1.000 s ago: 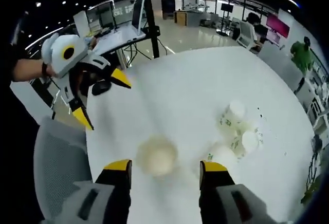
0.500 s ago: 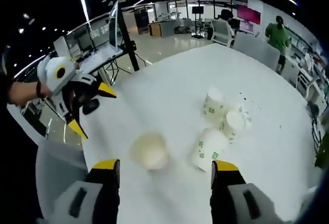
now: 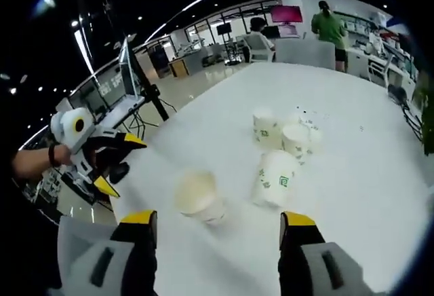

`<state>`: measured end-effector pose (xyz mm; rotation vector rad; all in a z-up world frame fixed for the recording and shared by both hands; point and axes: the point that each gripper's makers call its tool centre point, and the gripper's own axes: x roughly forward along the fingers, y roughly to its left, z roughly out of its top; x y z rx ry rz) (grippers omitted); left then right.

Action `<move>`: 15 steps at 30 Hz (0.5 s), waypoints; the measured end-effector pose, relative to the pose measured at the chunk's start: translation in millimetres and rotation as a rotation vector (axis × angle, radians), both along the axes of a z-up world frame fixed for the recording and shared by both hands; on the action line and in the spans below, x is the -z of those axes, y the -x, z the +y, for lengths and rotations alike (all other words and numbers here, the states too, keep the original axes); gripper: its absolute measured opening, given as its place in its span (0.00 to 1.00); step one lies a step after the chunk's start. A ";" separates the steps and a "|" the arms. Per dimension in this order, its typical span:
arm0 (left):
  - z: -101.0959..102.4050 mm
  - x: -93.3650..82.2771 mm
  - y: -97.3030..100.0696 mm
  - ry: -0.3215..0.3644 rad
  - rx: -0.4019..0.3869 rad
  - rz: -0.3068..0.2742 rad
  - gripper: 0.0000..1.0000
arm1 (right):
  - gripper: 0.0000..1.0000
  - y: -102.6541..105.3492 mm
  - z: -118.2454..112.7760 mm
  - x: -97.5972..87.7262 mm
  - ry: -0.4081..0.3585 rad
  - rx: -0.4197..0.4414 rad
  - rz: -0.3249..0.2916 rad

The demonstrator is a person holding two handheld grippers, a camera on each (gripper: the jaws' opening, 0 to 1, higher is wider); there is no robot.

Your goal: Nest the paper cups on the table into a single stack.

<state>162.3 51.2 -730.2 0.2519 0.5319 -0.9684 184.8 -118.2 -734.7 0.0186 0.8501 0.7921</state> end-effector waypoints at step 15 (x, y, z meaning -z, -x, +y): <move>2.9 8.4 5.9 -0.007 -0.012 0.013 0.66 | 0.71 -18.9 -3.8 9.4 -0.023 0.056 0.013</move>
